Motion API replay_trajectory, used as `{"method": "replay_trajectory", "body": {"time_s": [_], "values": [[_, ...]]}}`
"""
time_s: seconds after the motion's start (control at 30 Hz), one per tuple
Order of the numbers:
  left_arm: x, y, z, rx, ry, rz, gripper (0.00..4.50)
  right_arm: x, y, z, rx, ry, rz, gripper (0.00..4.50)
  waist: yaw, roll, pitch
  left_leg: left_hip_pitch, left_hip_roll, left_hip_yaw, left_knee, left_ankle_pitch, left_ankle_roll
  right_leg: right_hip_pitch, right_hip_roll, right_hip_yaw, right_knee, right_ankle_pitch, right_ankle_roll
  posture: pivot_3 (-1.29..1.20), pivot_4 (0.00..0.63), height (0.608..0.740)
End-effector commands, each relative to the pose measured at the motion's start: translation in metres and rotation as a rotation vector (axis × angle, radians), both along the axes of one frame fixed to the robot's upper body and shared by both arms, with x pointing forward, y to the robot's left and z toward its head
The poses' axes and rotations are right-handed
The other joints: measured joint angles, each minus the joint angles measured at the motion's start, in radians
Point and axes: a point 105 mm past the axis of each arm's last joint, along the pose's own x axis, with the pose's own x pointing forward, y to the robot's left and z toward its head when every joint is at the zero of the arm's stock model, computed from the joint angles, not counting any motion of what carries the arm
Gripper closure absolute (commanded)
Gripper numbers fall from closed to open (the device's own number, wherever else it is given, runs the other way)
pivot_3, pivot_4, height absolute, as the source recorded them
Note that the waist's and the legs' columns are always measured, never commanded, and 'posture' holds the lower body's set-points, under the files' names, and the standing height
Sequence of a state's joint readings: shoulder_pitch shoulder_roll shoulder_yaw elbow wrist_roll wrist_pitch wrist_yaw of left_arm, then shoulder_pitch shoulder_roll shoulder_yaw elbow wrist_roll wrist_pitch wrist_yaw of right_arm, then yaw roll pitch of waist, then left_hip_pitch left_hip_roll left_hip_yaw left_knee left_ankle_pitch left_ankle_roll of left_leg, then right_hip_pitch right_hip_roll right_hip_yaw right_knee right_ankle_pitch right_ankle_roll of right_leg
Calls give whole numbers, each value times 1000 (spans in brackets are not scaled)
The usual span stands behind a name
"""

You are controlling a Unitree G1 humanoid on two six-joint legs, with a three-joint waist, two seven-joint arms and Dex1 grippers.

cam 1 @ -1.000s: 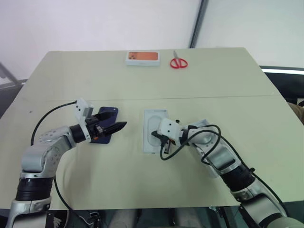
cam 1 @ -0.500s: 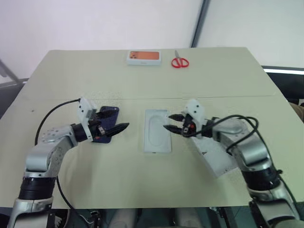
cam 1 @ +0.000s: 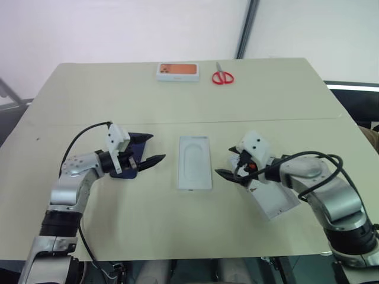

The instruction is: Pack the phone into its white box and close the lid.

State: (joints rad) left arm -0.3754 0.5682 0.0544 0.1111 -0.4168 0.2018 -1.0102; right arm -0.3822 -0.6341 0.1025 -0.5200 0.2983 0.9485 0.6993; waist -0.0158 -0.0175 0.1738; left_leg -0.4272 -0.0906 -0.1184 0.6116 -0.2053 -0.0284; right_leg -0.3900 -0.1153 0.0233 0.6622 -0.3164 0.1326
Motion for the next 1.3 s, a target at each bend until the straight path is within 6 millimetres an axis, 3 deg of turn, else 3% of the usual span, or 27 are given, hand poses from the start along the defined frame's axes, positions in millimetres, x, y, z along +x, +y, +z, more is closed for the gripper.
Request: {"method": "replay_trajectory", "body": {"time_s": [0.03, 0.1, 0.2, 0.3, 0.43, 0.73, 0.87, 1.1, 1.3], "values": [[8, 25, 14, 4, 2, 111, 0, 7, 17, 23, 79, -112, 26, 50, -4, 0, 0, 0, 1, 0, 0, 0, 0, 0, 2, 0, 1, 0, 0, 0, 150, 740], [10, 39, 11, -19, 85, 156, 0, 7, 26, 24, 112, -105, 55, 50, -2, 0, 0, 0, 0, 0, 1, 0, 0, 0, 2, 0, 2, 0, 0, 0, 150, 740], [13, 58, 14, -27, 105, 232, 0, 12, 40, 18, 97, -118, 94, 915, -2, 0, 0, 0, 0, 0, 1, 0, 0, 0, 3, 0, 2, 0, 0, 0, 150, 740], [15, 76, 11, 7, 112, 308, 0, 23, 54, 12, 90, -137, 116, 2444, -2, 0, 0, 0, 0, 0, 1, 0, 0, 0, 2, 0, 2, 0, 0, 0, 150, 740], [16, 98, 5, -19, 214, 404, 0, 35, 87, 4, 66, -183, 181, 4476, -4, 0, 0, 0, 0, 0, 1, 1, -1, -1, 3, 0, 2, 0, 0, 0, 150, 740], [16, 117, 6, -173, 401, 482, 0, 53, 155, -12, 13, -239, 268, 4476, -7, 0, 0, 0, 0, -1, 1, 2, -3, -6, 3, 0, 4, 0, 0, 0, 150, 740], [7, 119, -13, -169, 558, 455, 0, 60, 179, -13, 38, -235, 251, 4476, -14, -1, -1, 0, 0, -1, 1, 3, -5, -6, 3, 0, 5, 0, 0, 0, 150, 740], [2, 125, -28, -190, 713, 479, 0, 63, 188, -38, -145, -267, 258, 4476, -29, -1, -1, 1, 0, -3, 0, 5, -9, -7, 4, 0, 5, 0, 0, 0, 150, 740], [-6, 119, -43, -189, 878, 435, 0, 58, 198, -40, -149, -244, 292, 4476, -37, -1, -2, 1, 0, -3, -1, 5, -9, -7, 5, 0, 7, 0, 0, 0, 150, 740]]}}
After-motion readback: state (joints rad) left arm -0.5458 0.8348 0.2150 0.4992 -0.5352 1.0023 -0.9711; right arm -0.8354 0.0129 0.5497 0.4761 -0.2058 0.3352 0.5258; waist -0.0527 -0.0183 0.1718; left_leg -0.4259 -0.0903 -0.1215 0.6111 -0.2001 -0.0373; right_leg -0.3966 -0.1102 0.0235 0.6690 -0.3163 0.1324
